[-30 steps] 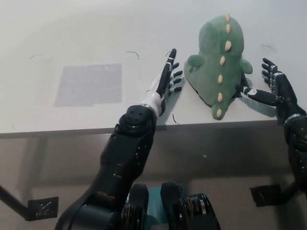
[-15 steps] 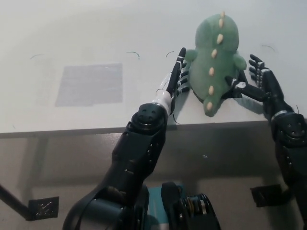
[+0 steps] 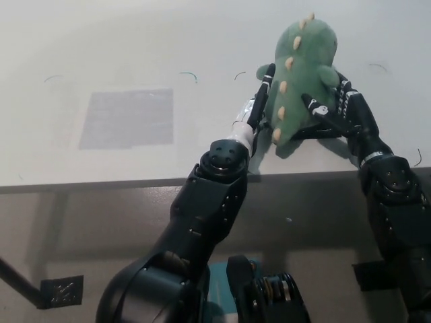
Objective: Use both hands to pick up a dinasour on the right side and move it to the left side
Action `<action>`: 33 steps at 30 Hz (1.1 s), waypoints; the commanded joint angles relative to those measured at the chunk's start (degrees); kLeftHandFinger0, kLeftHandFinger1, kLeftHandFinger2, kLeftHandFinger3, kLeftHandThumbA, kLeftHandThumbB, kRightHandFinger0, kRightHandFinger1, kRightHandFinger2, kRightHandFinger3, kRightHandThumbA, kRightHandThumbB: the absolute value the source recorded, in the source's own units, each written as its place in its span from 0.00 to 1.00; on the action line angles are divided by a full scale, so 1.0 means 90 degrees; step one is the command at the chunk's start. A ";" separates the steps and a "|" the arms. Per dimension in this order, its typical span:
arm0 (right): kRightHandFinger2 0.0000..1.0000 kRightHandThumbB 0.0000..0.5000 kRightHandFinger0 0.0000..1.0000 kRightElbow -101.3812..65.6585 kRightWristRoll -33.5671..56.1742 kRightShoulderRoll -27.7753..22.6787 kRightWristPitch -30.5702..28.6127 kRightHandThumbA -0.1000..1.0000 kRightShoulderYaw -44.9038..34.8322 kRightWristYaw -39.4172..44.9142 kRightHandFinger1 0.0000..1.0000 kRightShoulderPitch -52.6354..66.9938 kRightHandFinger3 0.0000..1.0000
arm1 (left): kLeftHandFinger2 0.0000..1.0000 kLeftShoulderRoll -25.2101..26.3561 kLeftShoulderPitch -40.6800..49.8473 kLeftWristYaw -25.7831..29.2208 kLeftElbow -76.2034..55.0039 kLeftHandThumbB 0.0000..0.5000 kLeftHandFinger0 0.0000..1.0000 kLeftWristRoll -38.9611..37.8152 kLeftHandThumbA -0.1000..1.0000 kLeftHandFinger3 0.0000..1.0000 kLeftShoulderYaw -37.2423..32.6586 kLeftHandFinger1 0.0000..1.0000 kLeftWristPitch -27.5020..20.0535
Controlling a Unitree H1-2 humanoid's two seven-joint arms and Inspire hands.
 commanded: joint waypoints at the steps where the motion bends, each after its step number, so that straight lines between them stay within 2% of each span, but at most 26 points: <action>1: 1.00 0.50 1.00 -0.0213 0.0171 0.0064 -0.0060 1.00 0.0018 0.0278 1.00 -0.0419 1.00 | 1.00 -0.0335 -0.0501 -0.0244 -0.0086 0.46 1.00 -0.0034 1.00 1.00 -0.0068 1.00 -0.0021; 7: 1.00 0.47 1.00 -0.0216 0.0066 0.0067 -0.0011 1.00 0.0083 0.0180 1.00 -0.0425 1.00 | 1.00 -0.0298 -0.0472 -0.0257 -0.0102 0.41 1.00 -0.0059 1.00 1.00 -0.0045 1.00 -0.0106; 9: 1.00 0.40 1.00 -0.0261 0.0056 0.0124 -0.0044 1.00 0.0115 0.0187 1.00 -0.0378 1.00 | 1.00 -0.0265 -0.0389 -0.0223 -0.0169 0.46 1.00 -0.0045 1.00 1.00 -0.0046 1.00 -0.0092; 11: 1.00 0.45 1.00 -0.0106 -0.0085 0.0174 -0.0172 1.00 0.0190 0.0067 1.00 -0.0362 1.00 | 1.00 -0.0228 -0.0313 -0.0251 -0.0189 0.53 1.00 -0.0048 1.00 1.00 -0.0045 1.00 -0.0122; 14: 1.00 0.52 1.00 -0.0109 -0.0089 0.0228 -0.0114 1.00 0.0229 0.0031 1.00 -0.0285 1.00 | 1.00 -0.0210 -0.0223 -0.0209 -0.0254 0.53 1.00 -0.0014 1.00 1.00 -0.0065 1.00 -0.0086; 15: 1.00 0.58 1.00 -0.0098 -0.0061 0.0270 -0.0075 1.00 0.0237 0.0048 1.00 -0.0258 1.00 | 1.00 -0.0197 -0.0169 -0.0182 -0.0294 0.56 1.00 -0.0017 1.00 1.00 -0.0054 1.00 -0.0075; 18: 1.00 0.62 1.00 -0.0009 -0.0145 0.0393 -0.0144 1.00 0.0295 -0.0099 1.00 -0.0178 1.00 | 1.00 -0.0154 -0.0042 -0.0237 -0.0256 0.62 1.00 -0.0034 1.00 1.00 -0.0046 1.00 -0.0143; 26: 1.00 0.63 1.00 0.0033 -0.0015 0.0699 0.0074 1.00 0.0287 -0.0155 1.00 0.0037 1.00 | 1.00 -0.0082 0.0394 -0.0223 -0.0370 0.64 1.00 0.0049 1.00 1.00 -0.0130 1.00 -0.0212; 30: 1.00 0.50 1.00 0.0102 0.0006 0.0846 0.0049 1.00 0.0264 -0.0252 1.00 0.0150 1.00 | 1.00 -0.0062 0.0633 -0.0278 -0.0447 0.63 1.00 0.0093 1.00 1.00 -0.0211 1.00 -0.0362; 31: 1.00 0.42 1.00 0.0092 -0.0002 0.0861 0.0046 1.00 0.0270 -0.0266 1.00 0.0182 1.00 | 1.00 -0.0066 0.0675 -0.0277 -0.0448 0.64 1.00 0.0101 1.00 1.00 -0.0227 1.00 -0.0380; 33: 1.00 0.39 1.00 0.0206 -0.0039 0.0933 -0.0085 1.00 0.0310 -0.0299 1.00 0.0264 1.00 | 1.00 -0.0069 0.0825 -0.0322 -0.0411 0.65 1.00 0.0067 1.00 1.00 -0.0224 1.00 -0.0513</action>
